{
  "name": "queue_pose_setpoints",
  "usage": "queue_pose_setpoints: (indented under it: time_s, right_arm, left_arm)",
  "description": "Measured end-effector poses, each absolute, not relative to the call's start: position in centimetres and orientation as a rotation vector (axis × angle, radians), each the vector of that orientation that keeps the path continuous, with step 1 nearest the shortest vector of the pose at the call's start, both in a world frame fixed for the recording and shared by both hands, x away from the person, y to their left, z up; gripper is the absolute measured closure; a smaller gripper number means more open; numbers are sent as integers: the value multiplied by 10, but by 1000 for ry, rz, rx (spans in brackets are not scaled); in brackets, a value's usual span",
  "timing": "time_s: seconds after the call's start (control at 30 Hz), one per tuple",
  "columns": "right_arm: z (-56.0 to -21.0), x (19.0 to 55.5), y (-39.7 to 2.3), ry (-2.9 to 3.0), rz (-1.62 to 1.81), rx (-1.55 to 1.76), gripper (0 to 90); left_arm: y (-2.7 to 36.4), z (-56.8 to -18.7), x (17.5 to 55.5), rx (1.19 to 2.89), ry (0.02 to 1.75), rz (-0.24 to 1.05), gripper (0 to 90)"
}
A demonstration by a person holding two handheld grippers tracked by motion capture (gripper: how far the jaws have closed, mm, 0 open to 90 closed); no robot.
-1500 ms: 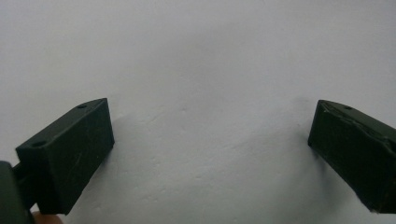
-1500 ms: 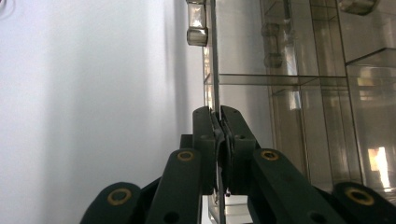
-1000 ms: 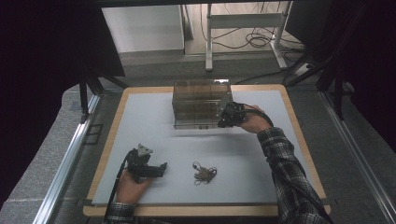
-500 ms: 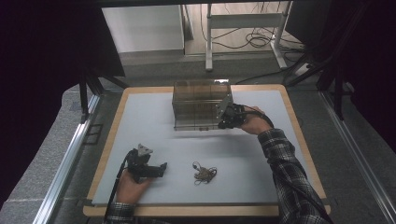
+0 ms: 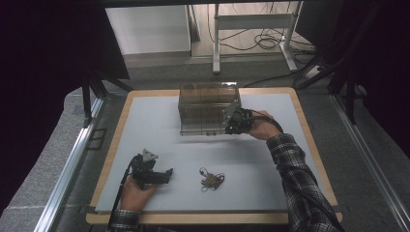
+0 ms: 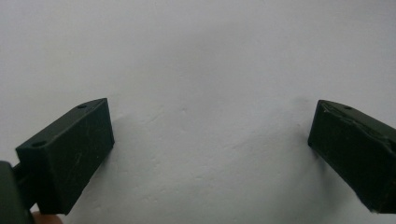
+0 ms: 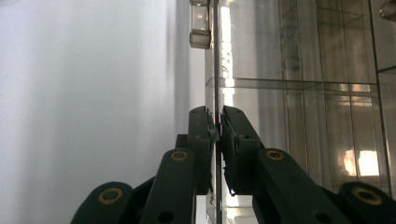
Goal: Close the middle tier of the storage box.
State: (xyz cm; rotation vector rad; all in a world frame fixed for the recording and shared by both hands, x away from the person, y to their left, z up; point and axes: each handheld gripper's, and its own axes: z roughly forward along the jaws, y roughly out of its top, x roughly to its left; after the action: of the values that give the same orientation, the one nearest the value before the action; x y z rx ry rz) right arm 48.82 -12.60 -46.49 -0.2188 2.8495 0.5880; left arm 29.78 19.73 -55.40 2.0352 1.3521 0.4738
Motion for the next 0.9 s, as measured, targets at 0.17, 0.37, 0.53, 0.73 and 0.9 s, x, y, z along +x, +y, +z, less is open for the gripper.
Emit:
queue_pose_setpoints:
  time_s: [0.17, 0.37, 0.53, 0.73, 0.9]
  right_arm:
    - [-462, 486, -126, 2840, 614, -202, 795]
    - [-458, 479, -126, 2820, 661, -145, 775]
    - [-457, 476, -126, 2802, 699, -114, 743]
    - [-456, 471, -127, 2773, 751, -43, 696]
    - [-454, 467, -128, 2739, 757, -12, 649]
  left_arm:
    - [197, -554, 298, 2035, 1352, 474, 7]
    - [197, -554, 298, 2035, 1352, 473, 7]
    - [197, -554, 298, 2035, 1352, 474, 7]
    - [197, -554, 298, 2035, 1352, 473, 7]
    - [197, -554, 298, 2035, 1352, 473, 7]
